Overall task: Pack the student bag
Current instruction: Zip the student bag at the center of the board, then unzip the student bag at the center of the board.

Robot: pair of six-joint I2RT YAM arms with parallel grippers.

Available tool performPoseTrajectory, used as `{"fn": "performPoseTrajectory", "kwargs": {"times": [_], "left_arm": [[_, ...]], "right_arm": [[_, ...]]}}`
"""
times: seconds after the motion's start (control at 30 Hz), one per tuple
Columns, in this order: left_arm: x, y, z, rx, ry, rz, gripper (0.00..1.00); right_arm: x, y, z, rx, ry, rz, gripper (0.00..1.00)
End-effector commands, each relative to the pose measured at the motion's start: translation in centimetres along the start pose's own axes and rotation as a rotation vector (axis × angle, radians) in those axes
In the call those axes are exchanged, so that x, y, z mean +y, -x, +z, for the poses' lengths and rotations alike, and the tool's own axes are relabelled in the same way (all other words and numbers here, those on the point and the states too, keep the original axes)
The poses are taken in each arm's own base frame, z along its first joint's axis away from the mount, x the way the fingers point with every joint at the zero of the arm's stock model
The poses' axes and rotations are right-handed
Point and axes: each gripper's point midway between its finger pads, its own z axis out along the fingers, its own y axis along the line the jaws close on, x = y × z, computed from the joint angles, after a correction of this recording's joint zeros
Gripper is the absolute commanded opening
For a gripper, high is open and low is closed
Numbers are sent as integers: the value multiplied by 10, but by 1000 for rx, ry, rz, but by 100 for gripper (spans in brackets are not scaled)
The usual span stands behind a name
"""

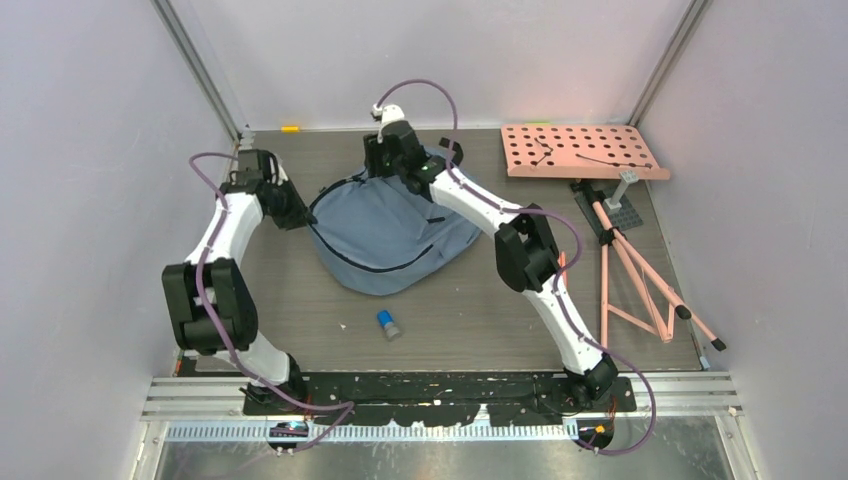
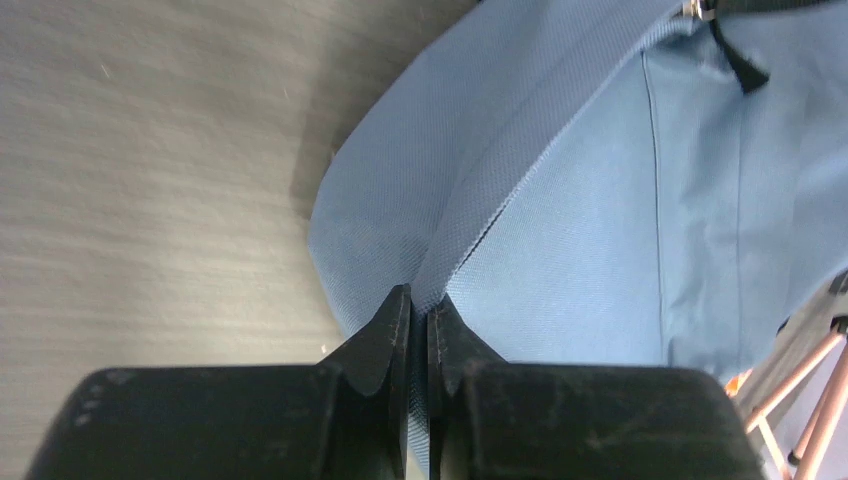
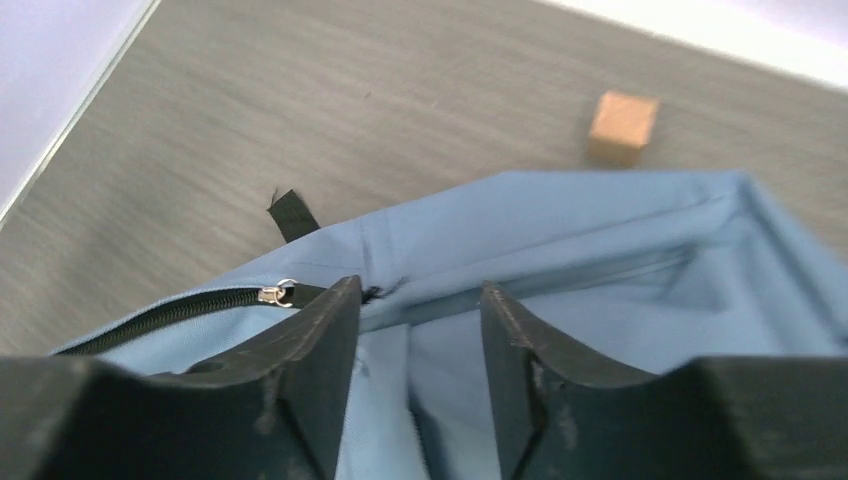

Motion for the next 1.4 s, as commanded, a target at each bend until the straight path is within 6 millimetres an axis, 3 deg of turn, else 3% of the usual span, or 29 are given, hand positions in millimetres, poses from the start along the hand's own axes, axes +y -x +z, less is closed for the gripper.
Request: {"fn": "performPoseTrajectory", "kwargs": {"times": [0.0, 0.23, 0.43, 0.5, 0.57, 0.63, 0.7, 0.83, 1.0, 1.07, 1.23, 1.37], "left_arm": [[-1, 67, 2, -124, 3, 45, 0], [-8, 134, 40, -167, 11, 121, 7], [-14, 178, 73, -201, 2, 160, 20], [-17, 191, 79, -213, -5, 171, 29], [-23, 209, 76, -238, -5, 211, 45], [-10, 216, 71, -230, 81, 251, 62], [1, 217, 62, -217, 154, 262, 70], [-11, 206, 43, -217, 126, 300, 75], [-56, 173, 5, -262, 55, 364, 77], [-76, 152, -5, -259, 17, 403, 78], [-121, 71, -13, -156, -196, 517, 80], [-137, 7, -11, -69, -320, 571, 79]], "right_arm": [[14, 157, -82, -309, 36, -46, 59], [-25, 177, -128, -304, -19, -56, 67], [-73, 157, -157, -171, -8, -4, 67], [-81, 147, -166, -118, 21, 23, 67], [-86, 134, -174, -61, 54, 43, 67], [-87, 118, -180, -1, 84, 60, 66], [-84, 104, -187, 53, 118, 56, 65], [-63, 77, -198, 157, 253, 47, 63], [-37, 56, -210, 229, 391, 78, 61], [-30, 44, -213, 252, 413, 66, 61], [-11, 23, -220, 285, 453, -23, 60], [5, 10, -215, 281, 462, -79, 58]]}}
